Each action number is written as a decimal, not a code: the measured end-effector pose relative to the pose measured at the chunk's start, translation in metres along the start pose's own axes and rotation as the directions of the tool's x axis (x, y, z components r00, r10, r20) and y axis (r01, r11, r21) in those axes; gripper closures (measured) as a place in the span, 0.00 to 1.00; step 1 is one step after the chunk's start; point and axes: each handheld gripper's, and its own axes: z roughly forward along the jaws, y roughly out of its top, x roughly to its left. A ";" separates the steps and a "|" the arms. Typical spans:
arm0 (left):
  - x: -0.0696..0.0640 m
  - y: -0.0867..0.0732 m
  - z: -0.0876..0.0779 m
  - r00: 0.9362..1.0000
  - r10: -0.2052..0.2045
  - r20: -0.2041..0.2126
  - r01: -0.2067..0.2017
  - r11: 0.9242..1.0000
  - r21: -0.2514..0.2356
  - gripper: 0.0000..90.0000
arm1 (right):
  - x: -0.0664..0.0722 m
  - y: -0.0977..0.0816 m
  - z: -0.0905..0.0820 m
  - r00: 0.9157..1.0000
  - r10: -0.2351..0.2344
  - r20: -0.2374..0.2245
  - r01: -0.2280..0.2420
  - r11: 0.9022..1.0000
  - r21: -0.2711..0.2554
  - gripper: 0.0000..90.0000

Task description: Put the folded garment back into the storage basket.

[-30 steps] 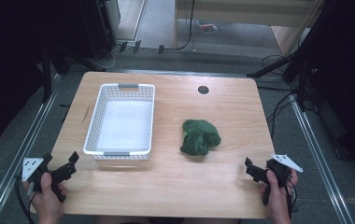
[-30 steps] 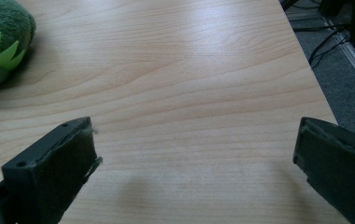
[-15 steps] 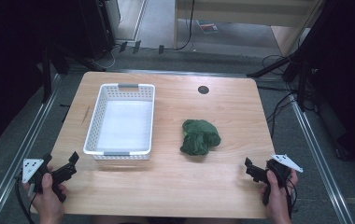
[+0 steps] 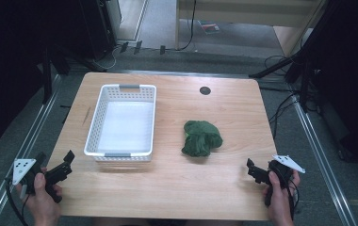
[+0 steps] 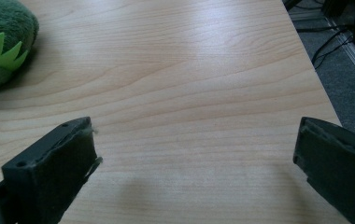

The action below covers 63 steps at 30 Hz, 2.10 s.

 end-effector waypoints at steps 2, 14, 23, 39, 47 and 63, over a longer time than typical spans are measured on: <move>0.000 0.004 -0.003 1.000 -0.005 -0.001 0.005 1.000 -0.005 0.00 | 0.000 0.000 0.000 1.000 0.000 -0.001 0.000 1.000 0.000 0.00; -0.008 0.021 -0.012 1.000 -0.026 0.015 0.026 1.000 -0.013 0.00 | 0.000 0.000 0.000 1.000 0.000 -0.001 0.000 1.000 0.002 0.00; -0.026 0.031 -0.014 0.998 -0.006 0.059 0.006 1.000 0.003 0.00 | 0.000 0.000 0.000 1.000 0.002 0.001 -0.002 1.000 0.002 0.00; -0.063 0.045 -0.008 0.992 0.036 0.120 -0.044 0.997 0.058 0.00 | 0.000 0.000 0.000 1.000 0.013 0.005 -0.013 1.000 0.001 0.00; -0.092 0.049 0.005 0.985 0.046 0.164 -0.061 0.994 0.088 0.00 | 0.000 0.000 0.000 1.000 0.009 0.006 -0.009 1.000 -0.001 0.00; -0.148 0.053 0.031 0.961 0.080 0.265 -0.120 0.983 0.138 0.00 | 0.000 0.000 0.000 1.000 0.005 0.003 -0.005 1.000 -0.003 0.00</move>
